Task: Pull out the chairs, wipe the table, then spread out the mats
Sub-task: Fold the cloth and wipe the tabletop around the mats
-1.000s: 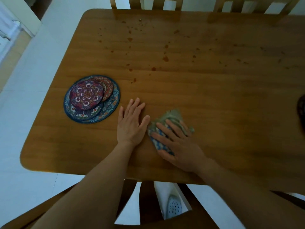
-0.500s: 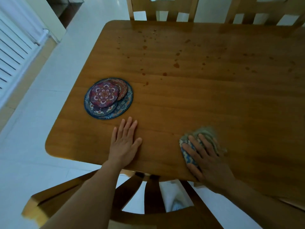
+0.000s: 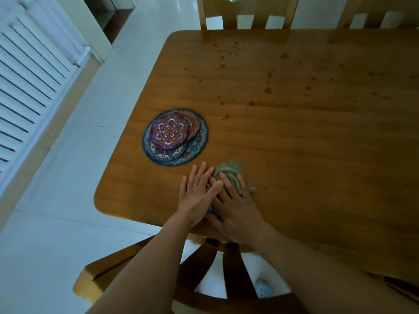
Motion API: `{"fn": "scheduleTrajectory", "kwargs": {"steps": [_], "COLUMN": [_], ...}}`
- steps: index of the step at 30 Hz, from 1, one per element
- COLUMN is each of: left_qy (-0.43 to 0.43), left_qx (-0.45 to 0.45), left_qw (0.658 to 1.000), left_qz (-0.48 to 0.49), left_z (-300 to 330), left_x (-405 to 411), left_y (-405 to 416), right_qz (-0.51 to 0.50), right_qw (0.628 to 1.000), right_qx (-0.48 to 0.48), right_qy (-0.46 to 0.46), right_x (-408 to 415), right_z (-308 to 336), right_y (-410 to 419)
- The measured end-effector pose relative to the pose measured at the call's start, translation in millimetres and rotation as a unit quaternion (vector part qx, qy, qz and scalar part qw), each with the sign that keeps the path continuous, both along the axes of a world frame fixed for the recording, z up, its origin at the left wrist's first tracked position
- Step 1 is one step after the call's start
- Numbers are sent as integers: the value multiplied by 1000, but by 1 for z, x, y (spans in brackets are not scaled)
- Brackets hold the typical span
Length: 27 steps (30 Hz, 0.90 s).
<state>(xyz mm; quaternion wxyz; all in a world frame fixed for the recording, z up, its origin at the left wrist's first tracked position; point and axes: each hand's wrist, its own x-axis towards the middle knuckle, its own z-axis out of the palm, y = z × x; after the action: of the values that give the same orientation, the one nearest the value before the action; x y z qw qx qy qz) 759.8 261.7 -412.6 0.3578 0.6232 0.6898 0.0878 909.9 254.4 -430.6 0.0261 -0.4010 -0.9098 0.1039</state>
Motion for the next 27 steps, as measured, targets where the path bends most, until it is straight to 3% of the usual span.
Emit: {"fn": "scheduleTrajectory", "kwargs": {"steps": [5, 8, 10, 12, 13, 15, 17, 22, 27], "left_qy": [0, 29, -37, -133, -146, -47, 80, 138, 82], "left_qx": [-82, -169, -223, -190, -123, 54, 147, 93, 43], "left_qw": [995, 973, 962, 970, 981, 997, 985, 986, 995], "left_qz": [-63, -153, -153, -73, -38, 16, 48, -32, -32], "left_z": [10, 39, 59, 66, 64, 50, 27, -9, -9], "left_x": [-7, -26, -49, -87, -107, -156, -198, -233, -242], "left_y": [8, 28, 39, 40, 35, 20, 3, -17, -9], "right_qz": [-6, -104, -194, -270, -294, -318, -315, -267, -149], "right_qw": [999, 993, 979, 961, 953, 946, 948, 963, 989], "right_qx": [12, 0, -23, -26, -21, -10, -2, 4, 8], "right_qy": [-31, -47, -50, -59, -63, -60, -56, -48, -18], "right_x": [28, 45, 42, 24, 14, -7, -25, -94, -192], "right_z": [0, 2, 3, 3, 2, 2, 2, 2, 1], "right_y": [3, -5, -13, -19, -22, -26, -28, -25, -20]}}
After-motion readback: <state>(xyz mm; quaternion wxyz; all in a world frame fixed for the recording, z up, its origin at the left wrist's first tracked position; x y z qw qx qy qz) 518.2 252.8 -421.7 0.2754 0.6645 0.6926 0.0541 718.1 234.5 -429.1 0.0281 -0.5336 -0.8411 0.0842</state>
